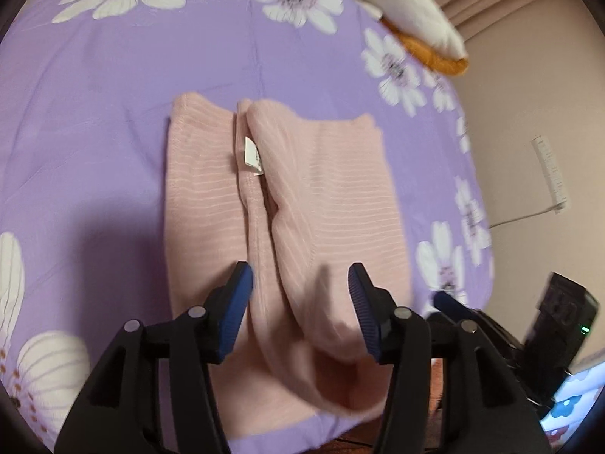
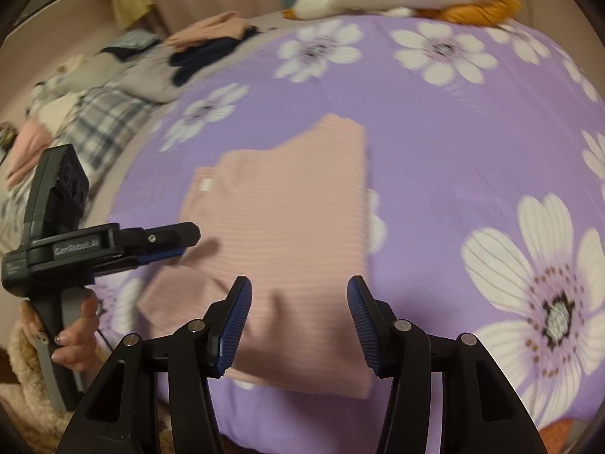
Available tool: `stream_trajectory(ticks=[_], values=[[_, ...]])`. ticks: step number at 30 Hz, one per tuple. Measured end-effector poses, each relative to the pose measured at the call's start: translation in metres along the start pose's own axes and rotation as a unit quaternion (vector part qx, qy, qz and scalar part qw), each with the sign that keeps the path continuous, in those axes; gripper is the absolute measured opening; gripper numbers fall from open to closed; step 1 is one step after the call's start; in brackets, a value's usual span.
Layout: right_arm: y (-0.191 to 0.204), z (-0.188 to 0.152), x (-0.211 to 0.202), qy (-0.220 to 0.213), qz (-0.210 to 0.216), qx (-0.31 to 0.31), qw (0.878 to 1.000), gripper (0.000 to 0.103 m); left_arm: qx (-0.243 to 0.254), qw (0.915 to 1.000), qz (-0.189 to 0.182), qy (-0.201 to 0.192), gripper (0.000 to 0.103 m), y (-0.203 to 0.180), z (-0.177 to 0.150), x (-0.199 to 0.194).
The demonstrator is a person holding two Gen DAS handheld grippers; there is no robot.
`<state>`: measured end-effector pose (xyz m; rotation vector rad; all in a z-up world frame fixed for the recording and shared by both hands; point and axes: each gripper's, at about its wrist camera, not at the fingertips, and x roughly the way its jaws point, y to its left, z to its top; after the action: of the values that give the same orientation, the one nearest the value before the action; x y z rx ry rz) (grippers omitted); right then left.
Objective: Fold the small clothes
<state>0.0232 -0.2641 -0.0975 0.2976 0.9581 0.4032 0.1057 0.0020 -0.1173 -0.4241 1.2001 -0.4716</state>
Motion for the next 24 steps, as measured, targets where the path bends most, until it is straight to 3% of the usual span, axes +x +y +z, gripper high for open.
stream_trajectory(ticks=[2, 4, 7, 11, 14, 20, 24], values=[[-0.008, -0.002, 0.0, 0.002, -0.009, 0.01, 1.0, 0.053, 0.0, 0.9998, 0.015, 0.009, 0.052, 0.0, 0.002, 0.012], [-0.016, -0.004, -0.001, 0.003, -0.012, 0.019, 1.0, 0.053, -0.003, 0.9999, 0.008, 0.009, 0.05, -0.001, 0.003, 0.018], [-0.025, -0.006, 0.001, 0.008, -0.014, 0.034, 0.999, 0.053, -0.009, 0.9999, -0.003, 0.008, 0.025, -0.001, 0.003, 0.02], [-0.031, -0.007, 0.001, 0.008, 0.001, 0.055, 0.998, 0.053, -0.001, 1.0, -0.004, -0.005, 0.014, -0.007, 0.003, 0.01], [-0.03, -0.006, 0.002, 0.008, 0.023, 0.06, 0.998, 0.053, 0.009, 0.9997, -0.003, -0.023, 0.014, -0.015, 0.001, -0.009], [-0.026, -0.005, 0.003, 0.006, 0.021, 0.054, 0.998, 0.053, 0.043, 0.9972, 0.022, -0.057, 0.014, -0.021, -0.002, -0.038], [-0.023, -0.005, 0.006, 0.013, 0.017, 0.048, 0.999, 0.053, 0.033, 0.9977, 0.04, -0.043, 0.014, -0.002, -0.006, -0.029]])
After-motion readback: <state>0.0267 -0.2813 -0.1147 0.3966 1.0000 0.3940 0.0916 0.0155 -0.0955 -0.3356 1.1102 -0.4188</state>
